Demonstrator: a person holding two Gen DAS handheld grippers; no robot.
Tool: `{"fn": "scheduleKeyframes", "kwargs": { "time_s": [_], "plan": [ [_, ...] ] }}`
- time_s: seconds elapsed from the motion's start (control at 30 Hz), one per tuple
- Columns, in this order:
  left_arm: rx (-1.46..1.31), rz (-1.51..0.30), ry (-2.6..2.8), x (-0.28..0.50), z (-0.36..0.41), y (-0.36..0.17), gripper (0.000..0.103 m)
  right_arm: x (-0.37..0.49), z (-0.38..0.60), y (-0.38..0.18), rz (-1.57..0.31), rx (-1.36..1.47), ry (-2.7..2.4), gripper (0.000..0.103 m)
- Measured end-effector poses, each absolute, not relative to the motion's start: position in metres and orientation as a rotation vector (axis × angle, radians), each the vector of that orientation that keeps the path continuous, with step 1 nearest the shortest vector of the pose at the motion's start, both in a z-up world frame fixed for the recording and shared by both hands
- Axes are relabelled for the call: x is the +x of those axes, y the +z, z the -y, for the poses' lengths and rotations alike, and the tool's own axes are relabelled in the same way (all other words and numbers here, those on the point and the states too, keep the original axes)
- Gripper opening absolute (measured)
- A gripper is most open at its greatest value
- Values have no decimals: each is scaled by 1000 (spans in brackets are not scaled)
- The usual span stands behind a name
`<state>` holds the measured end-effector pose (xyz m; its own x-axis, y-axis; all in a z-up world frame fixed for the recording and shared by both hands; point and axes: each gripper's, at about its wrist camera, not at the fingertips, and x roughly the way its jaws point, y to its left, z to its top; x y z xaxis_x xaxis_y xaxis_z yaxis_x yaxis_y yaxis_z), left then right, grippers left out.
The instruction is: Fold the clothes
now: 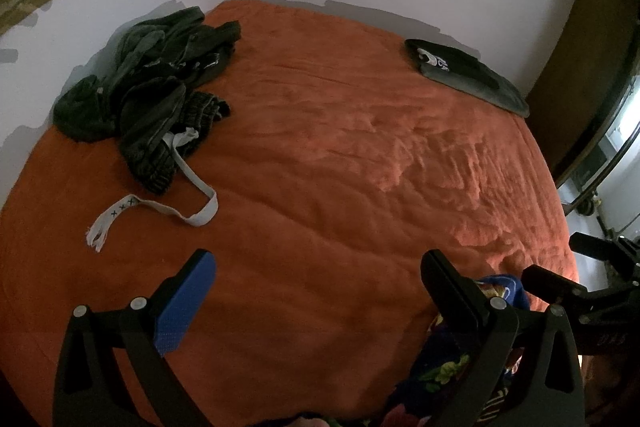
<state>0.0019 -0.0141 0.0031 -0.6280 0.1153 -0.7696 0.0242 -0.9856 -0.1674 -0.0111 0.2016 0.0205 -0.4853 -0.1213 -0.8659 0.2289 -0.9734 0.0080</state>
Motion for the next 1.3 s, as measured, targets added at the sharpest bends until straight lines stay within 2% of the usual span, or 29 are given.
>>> {"fn": "scheduleKeyframes", "kwargs": {
  "time_s": [0.53,0.73,1.17,1.2,1.3],
  "plan": [
    [-1249,113,2808,6,-3,7,103,-11,-200,21,-159,1451,-2523,103],
    [-1152,146,2804,12,-7,12,103,-10,-199,23,-167,1440,-2536,103],
    [-1180,218,2746,12,4,9,102,-9,-196,24,-166,1419,-2525,103],
    [-1182,223,2742,12,4,9,101,-9,-195,25,-172,1416,-2523,103],
    [-1188,238,2732,13,6,8,80,-8,-192,26,-186,1413,-2520,103]
  ]
}}
